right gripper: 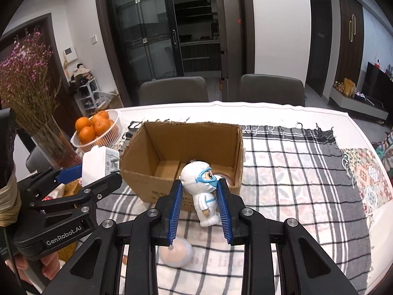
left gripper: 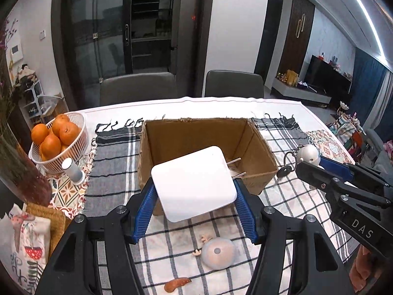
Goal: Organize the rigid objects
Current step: 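Lift and carry the charger and figurine with both tools over the box, then open both tools to drop the charger and figurine into the box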
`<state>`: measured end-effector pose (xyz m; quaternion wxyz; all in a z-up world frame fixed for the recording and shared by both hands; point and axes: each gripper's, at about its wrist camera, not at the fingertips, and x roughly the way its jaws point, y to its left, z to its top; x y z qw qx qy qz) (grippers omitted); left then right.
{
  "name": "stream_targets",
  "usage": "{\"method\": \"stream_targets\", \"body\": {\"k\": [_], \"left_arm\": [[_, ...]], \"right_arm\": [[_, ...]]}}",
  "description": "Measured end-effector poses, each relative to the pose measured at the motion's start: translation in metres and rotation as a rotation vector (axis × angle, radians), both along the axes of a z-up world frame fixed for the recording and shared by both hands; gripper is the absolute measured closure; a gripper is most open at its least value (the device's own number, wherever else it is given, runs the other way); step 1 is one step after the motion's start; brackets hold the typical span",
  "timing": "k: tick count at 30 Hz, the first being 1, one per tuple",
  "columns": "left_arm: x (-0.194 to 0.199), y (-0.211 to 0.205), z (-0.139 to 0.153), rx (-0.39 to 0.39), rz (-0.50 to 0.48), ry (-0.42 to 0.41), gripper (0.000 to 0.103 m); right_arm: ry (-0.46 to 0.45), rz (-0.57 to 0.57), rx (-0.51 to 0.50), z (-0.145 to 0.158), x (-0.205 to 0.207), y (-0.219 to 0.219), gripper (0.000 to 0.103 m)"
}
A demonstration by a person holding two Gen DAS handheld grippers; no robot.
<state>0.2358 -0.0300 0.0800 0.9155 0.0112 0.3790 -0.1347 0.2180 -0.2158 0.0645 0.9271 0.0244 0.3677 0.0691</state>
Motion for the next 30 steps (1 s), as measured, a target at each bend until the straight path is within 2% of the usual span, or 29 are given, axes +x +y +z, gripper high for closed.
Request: {"method": "stream_targets", "body": {"k": [6,12,20,30], "left_arm": [[0.019,0.0,0.007,-0.002,-0.004,0.001,0.043],[0.044,-0.002,0.005,0.007,-0.006,0.025,0.043],[0.079,-0.004,-0.013,0.019,-0.016,0.109,0.043],[0.115,-0.012,-0.053,0.117,-0.028,0.209,0.043]], "right_arm": [[-0.015,0.006,0.012,0.009,0.016,-0.001,0.073],[0.011,0.019,0.018,0.009,0.041,0.0,0.073],[0.075,0.034,0.019,-0.005,0.076,0.0,0.073],[0.191,0.032,-0.016,-0.04,0.116,0.0,0.073]]}}
